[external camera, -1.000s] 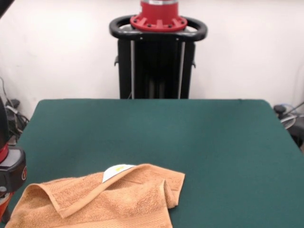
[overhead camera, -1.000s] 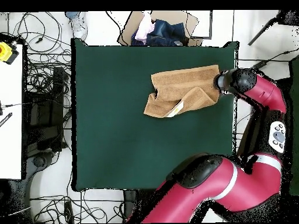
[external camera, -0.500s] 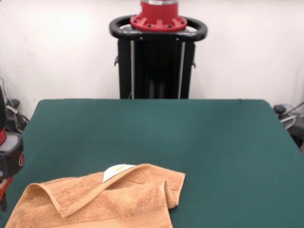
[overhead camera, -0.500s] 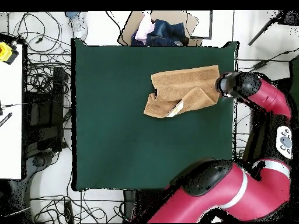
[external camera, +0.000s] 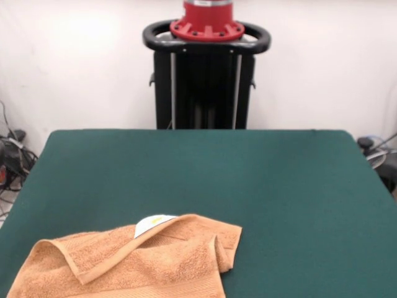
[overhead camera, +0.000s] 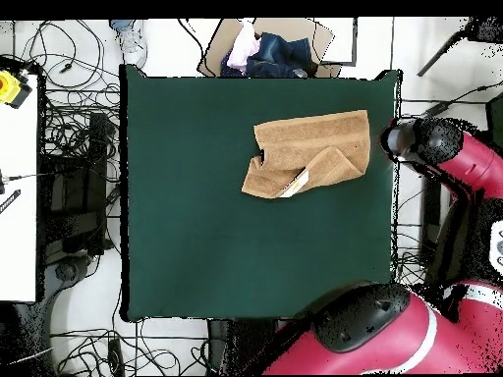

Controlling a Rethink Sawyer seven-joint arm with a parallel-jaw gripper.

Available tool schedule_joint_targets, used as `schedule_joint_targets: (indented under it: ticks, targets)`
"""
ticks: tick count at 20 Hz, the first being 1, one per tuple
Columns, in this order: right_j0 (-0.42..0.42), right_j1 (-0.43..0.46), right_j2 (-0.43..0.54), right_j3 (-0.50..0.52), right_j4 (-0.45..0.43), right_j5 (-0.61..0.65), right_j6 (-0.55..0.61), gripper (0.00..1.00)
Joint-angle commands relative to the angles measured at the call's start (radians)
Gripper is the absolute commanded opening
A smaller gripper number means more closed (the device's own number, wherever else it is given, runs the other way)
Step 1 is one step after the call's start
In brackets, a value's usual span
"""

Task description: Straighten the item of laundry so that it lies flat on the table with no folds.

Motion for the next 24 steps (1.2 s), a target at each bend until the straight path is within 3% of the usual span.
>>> schedule_joint_targets:
  ticks: [1,9,16,24]
  targets:
    - [-0.004,0.025,0.014,0.080,0.016,0.001,0.019,1.00]
    - [0.009,0.112,0.015,0.007,0.006,-0.059,0.062,1.00]
    - [0.052,0.122,0.005,0.026,0.030,-0.078,0.149,1.00]
    - [0.091,0.182,-0.034,-0.028,0.042,-0.080,0.217,1.00]
